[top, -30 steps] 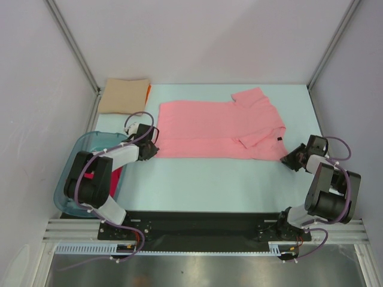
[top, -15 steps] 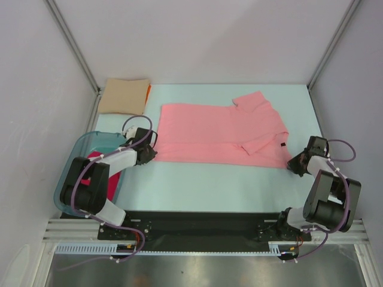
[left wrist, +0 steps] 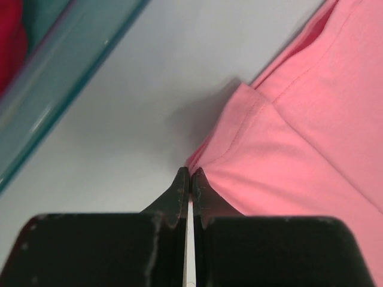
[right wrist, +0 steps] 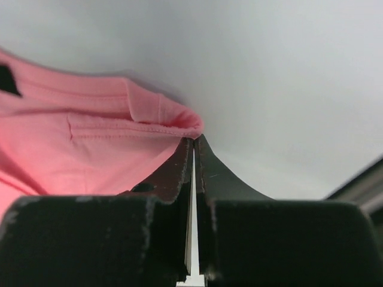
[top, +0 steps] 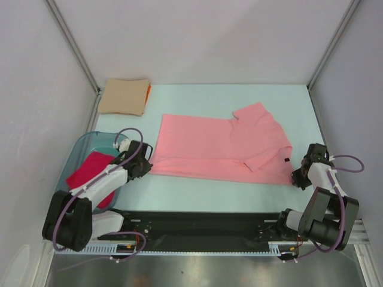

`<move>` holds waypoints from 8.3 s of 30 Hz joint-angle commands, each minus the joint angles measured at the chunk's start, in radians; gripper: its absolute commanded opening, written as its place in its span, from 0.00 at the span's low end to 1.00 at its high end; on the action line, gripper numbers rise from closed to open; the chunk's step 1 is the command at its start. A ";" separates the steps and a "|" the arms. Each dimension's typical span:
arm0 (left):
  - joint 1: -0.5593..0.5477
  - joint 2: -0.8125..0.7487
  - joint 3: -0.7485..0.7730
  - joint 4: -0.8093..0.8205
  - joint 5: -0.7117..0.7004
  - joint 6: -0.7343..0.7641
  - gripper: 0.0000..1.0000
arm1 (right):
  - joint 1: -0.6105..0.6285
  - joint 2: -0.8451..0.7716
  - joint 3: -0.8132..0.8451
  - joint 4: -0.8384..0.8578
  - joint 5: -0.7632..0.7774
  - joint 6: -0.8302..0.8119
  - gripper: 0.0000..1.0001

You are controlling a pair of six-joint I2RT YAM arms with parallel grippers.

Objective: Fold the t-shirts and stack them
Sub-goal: Fold the tshirt

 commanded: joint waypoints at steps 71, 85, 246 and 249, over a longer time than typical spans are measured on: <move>-0.720 0.823 0.685 0.633 0.432 0.040 0.48 | 0.147 0.045 0.027 0.341 -0.452 -0.297 0.66; -0.763 0.912 0.811 0.441 0.285 -0.012 0.47 | 0.128 0.083 0.032 0.376 -0.498 -0.298 0.65; -0.650 0.631 0.562 0.336 0.569 0.127 0.38 | 0.292 -0.210 0.124 -0.184 0.087 0.009 0.58; -0.653 0.587 0.556 0.364 0.592 0.154 0.38 | 0.295 -0.225 0.133 -0.100 0.004 -0.101 0.60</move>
